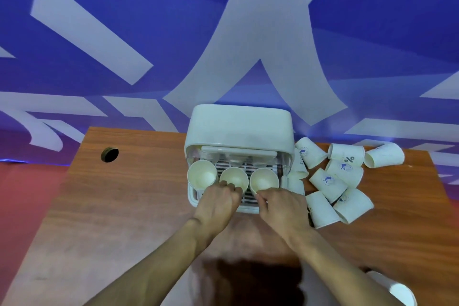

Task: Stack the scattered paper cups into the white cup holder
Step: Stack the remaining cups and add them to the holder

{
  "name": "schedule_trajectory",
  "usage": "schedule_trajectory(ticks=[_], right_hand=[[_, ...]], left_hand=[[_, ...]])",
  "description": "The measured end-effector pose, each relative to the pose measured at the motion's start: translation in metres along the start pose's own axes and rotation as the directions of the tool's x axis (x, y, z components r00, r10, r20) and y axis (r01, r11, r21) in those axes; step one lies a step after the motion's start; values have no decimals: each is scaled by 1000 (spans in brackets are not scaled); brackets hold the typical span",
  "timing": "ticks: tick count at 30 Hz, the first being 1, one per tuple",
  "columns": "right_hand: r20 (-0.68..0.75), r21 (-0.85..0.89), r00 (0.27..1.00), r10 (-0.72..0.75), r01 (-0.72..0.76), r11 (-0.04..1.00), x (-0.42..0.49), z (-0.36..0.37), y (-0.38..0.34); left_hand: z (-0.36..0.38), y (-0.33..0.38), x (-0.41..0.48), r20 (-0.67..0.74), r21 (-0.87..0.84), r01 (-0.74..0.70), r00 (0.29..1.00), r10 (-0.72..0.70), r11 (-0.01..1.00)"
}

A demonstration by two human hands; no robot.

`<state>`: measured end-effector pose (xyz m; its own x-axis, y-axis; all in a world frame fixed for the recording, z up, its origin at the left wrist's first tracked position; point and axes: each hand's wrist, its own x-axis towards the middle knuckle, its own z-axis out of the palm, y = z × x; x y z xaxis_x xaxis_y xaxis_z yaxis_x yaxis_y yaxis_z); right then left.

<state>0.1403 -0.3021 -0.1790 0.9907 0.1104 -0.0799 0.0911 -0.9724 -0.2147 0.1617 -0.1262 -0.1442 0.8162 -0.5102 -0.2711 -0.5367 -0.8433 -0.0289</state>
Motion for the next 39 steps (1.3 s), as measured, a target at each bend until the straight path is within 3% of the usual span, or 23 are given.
schedule_trajectory(ticks=[7,11,15,19,25,33,39], right_hand=[[-180,127,982,51,-29,992,-34,-32,2],[-189,125,972,137,-115,985,-84,-40,50],[-149,-4,955,258,-261,965,-136,-37,117],[-24,-141,939,342,-342,929,-178,-26,164],[79,-232,928,365,-339,912,-194,-13,181],[230,-257,804,549,-494,831,-191,-2,198],[235,-121,805,544,-531,838,-194,10,206]], left_hand=[[-24,34,-10,-200,-19,-165,967,158,986],[-32,80,-5,-169,47,-250,952,254,967],[-29,134,11,-111,89,-316,939,325,945],[-15,179,30,-99,35,-256,961,258,966],[12,216,46,-83,-88,-191,979,184,978],[32,221,92,-66,142,-190,977,201,971],[26,219,109,-23,293,-244,965,262,925]])
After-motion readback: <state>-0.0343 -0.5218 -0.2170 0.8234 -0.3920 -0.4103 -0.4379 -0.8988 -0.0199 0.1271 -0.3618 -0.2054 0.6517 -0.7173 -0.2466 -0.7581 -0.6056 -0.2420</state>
